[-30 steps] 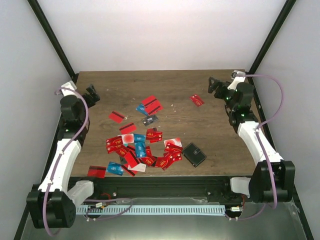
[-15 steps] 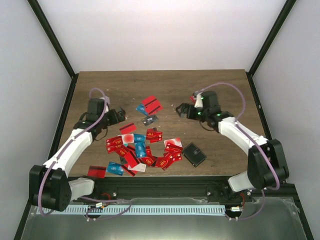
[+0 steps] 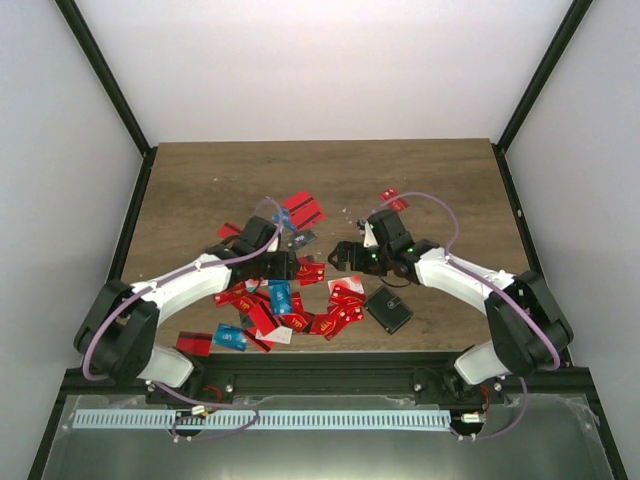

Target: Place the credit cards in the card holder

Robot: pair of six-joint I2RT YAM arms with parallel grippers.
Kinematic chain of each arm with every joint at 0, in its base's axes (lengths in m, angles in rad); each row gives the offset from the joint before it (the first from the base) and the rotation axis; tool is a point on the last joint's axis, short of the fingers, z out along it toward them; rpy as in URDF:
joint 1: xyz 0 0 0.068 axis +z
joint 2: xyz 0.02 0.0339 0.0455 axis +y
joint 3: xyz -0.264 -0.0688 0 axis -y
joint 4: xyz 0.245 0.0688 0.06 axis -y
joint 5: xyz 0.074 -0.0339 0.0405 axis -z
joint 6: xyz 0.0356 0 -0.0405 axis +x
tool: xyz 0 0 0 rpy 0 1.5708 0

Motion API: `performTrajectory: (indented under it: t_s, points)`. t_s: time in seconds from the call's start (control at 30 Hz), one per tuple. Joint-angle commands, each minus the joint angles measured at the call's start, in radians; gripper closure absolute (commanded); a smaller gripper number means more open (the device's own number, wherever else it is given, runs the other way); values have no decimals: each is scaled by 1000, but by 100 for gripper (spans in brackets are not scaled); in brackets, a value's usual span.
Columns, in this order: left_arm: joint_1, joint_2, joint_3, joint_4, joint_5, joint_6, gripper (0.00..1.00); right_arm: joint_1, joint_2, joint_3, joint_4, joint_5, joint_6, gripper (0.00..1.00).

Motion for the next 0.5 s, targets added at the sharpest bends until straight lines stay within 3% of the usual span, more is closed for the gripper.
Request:
performTrajectory:
  t_s: [0.0,0.23,0.47]
  points:
    - [-53,52,21,-6,11,-3,30,8,5,-27,5,-54,33,0]
    - [-187,-6,5,-58,-1,-27,32,80,-79,-82,-82,-52,74,1]
    - [-278,-7,-34,45,109,-34,43,133,-281,-239,-120,5,250,3]
